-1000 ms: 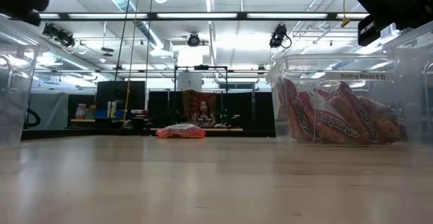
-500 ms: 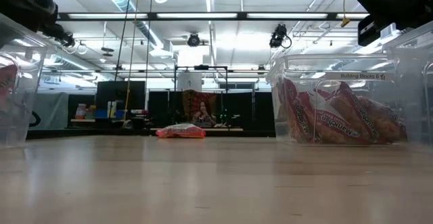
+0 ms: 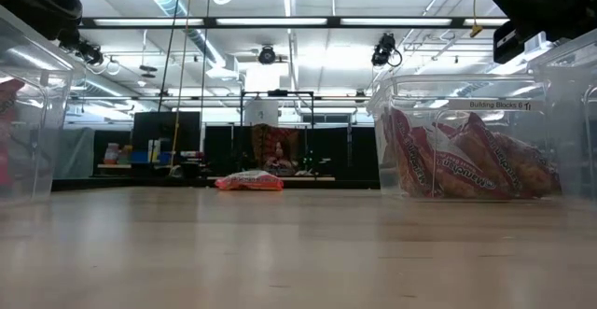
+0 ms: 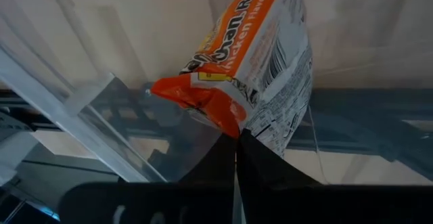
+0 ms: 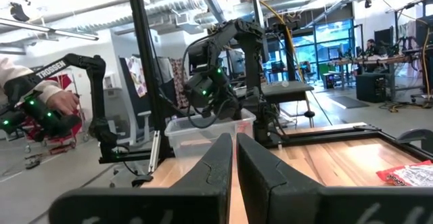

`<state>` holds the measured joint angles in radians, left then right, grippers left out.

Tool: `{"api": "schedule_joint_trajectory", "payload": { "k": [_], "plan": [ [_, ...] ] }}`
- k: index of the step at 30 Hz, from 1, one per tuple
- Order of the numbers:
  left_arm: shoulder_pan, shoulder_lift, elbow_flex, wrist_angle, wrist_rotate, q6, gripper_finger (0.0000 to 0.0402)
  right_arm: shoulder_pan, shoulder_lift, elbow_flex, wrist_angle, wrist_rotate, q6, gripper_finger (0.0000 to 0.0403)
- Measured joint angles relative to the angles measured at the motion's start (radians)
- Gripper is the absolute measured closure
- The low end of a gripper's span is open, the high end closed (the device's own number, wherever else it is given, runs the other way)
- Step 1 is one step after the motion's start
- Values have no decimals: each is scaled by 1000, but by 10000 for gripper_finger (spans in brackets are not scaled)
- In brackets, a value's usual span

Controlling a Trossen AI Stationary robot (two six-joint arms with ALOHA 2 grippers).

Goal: Sort Maruchan noodles
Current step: Put the orange noodle pack into the left container

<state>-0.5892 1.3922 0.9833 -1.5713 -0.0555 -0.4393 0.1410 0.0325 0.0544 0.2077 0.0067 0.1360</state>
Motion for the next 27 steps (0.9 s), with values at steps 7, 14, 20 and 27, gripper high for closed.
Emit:
{"api": "schedule_joint_trajectory", "payload": {
  "k": [7, 14, 20, 27],
  "plan": [
    [0, 0, 0, 26, -9, -33, 368, 0, 0, 0, 0, 0, 0, 374],
    [13, 0, 0, 35, -37, -57, 325, 0, 0, 0, 0, 0, 0, 374],
    [40, 0, 1, 1, 19, -80, 317, 0, 0, 0, 0, 0, 0, 374],
    [77, 0, 150, 1, 60, -48, 317, 0, 0, 0, 0, 0, 0, 374]
  ]
}}
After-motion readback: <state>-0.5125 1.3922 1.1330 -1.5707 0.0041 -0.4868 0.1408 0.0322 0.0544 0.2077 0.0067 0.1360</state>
